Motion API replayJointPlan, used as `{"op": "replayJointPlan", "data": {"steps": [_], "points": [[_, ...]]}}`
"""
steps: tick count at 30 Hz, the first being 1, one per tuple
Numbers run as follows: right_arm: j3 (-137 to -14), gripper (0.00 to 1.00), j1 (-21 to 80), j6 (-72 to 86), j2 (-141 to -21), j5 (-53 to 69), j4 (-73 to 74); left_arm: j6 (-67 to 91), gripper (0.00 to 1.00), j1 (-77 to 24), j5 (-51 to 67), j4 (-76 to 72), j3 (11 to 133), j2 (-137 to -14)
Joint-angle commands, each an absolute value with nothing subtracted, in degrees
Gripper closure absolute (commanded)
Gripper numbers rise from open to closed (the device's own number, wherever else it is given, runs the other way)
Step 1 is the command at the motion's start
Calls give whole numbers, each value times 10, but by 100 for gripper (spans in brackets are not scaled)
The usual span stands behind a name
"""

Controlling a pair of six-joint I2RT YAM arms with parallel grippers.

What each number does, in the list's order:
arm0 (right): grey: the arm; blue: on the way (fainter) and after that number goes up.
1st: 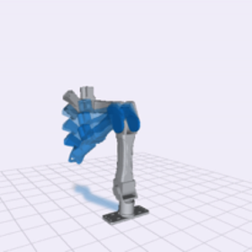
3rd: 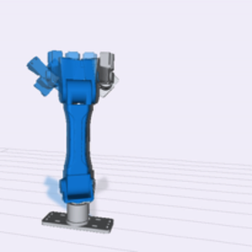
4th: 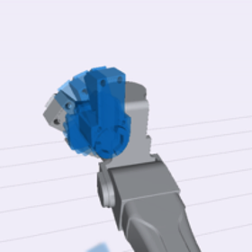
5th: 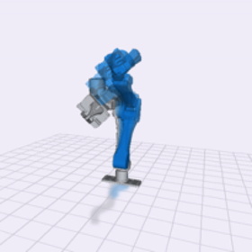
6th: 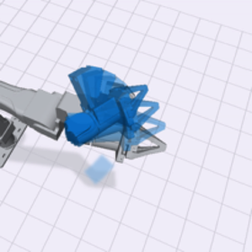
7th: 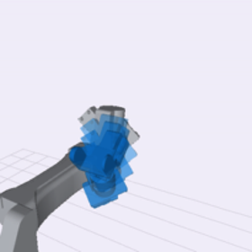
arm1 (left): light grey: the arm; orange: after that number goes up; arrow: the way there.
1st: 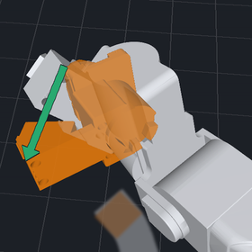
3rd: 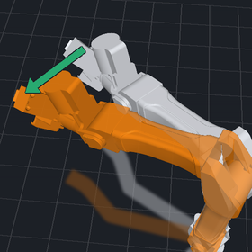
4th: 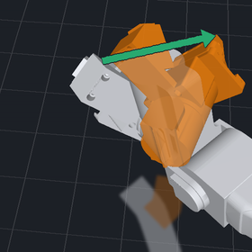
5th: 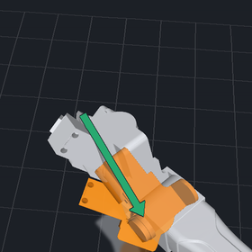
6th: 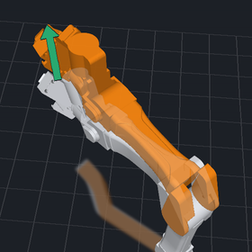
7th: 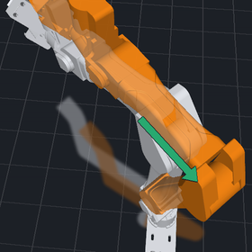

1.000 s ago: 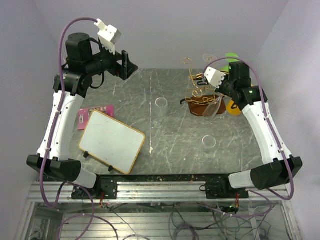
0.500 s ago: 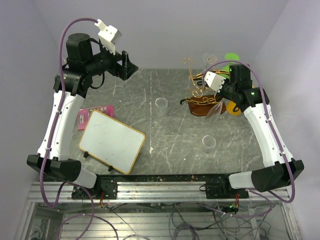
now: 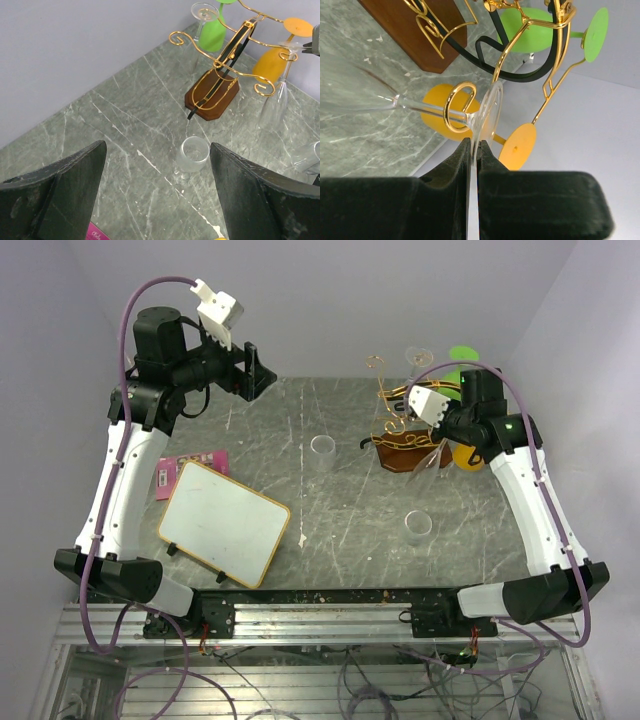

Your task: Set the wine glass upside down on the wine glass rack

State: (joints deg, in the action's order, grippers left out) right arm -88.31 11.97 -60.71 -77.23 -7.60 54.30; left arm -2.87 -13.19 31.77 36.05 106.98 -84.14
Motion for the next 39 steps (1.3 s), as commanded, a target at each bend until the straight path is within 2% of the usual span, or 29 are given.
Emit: {"op": "replayJointPlan", "data": {"steps": [1, 19, 39], "points": [[-911, 100, 120, -609, -765, -50, 547, -36, 6, -128, 332, 356, 1065, -840], [-911, 95, 125, -606, -783, -27, 537, -43, 6, -128, 337, 362, 1062, -838], [-890, 84, 126, -590, -792, 11, 549, -45, 6, -128, 343, 362, 1052, -838]]}}
